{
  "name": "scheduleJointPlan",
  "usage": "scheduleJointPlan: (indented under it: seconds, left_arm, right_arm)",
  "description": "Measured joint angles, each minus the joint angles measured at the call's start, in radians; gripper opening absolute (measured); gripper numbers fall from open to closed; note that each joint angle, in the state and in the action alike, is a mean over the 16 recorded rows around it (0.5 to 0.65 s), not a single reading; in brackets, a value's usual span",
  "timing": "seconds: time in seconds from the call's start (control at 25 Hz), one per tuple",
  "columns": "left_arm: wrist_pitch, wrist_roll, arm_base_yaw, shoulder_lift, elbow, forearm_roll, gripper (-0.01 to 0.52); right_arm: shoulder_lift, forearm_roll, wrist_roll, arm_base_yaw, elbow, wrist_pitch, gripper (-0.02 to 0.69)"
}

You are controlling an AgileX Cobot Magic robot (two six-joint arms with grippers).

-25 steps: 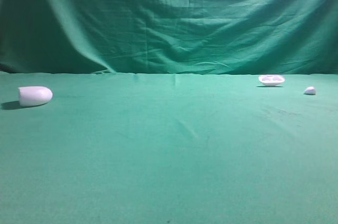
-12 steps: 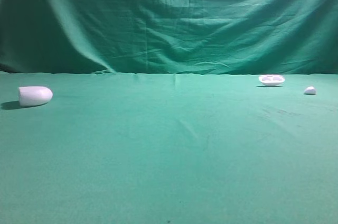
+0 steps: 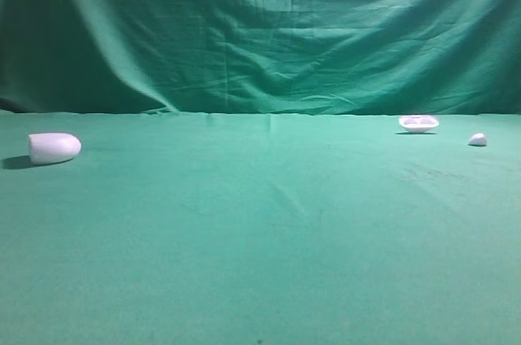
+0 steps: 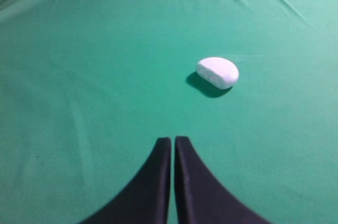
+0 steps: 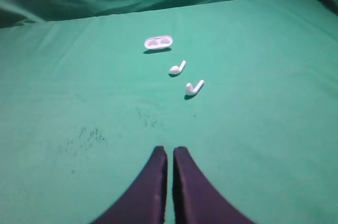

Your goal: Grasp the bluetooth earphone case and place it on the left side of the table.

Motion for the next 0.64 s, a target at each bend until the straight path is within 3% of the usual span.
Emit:
scheduleJointPlan:
  seconds: [0.64]
  left_arm:
    - [0.0, 0.0, 0.0, 0.0, 0.0, 0.0, 0.0]
  right_arm:
    - [0.0, 0.0, 0.0, 0.0, 0.0, 0.017, 0.0]
